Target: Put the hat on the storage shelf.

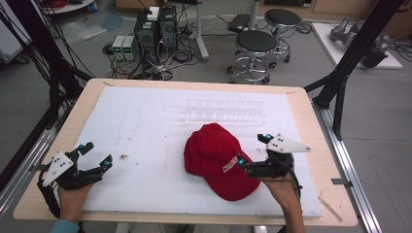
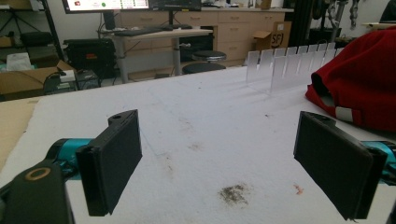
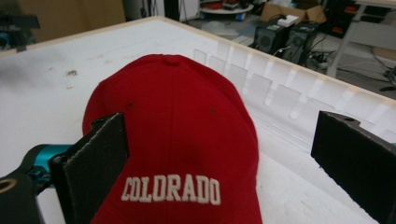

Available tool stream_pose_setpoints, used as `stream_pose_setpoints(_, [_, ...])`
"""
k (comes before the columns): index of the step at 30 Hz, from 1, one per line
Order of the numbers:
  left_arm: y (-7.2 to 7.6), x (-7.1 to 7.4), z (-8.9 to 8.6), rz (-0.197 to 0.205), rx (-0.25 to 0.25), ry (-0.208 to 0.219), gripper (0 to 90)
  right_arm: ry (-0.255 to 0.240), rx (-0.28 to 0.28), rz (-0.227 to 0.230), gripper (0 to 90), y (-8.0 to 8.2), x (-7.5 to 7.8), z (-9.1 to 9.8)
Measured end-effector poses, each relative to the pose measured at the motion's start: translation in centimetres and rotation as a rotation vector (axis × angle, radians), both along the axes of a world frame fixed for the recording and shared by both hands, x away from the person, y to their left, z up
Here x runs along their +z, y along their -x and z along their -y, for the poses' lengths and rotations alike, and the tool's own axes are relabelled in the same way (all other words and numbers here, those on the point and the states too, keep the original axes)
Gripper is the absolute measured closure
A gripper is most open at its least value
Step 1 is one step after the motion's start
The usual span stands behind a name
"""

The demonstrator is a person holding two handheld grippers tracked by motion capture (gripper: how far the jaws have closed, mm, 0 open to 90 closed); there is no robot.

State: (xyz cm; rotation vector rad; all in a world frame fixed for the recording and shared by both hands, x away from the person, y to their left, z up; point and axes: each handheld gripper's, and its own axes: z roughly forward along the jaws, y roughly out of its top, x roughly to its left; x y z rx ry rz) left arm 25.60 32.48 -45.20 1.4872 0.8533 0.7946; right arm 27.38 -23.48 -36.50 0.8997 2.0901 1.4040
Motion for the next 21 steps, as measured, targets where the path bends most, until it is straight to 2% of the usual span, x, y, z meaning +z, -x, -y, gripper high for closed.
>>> stream_pose_setpoints(6, [0.0,0.0,0.0,0.0,0.002,-0.002,15.4,0.059,0.048,-0.033,3.0,-1.0,0.5,-2.1])
stream_pose_setpoints(9, [0.0,0.0,0.0,0.0,0.002,-0.001,15.4,0.079,0.085,-0.07,3.0,-1.5,0.4,-3.0])
stream_pose_setpoints(17, [0.0,0.0,0.0,0.001,0.003,-0.003,15.4,0.138,0.109,-0.109,3.0,-2.8,-0.1,-4.8])
stream_pose_setpoints(21, [0.0,0.0,0.1,0.001,0.002,-0.003,15.4,0.149,0.114,-0.13,3.0,-3.1,-0.4,-5.3])
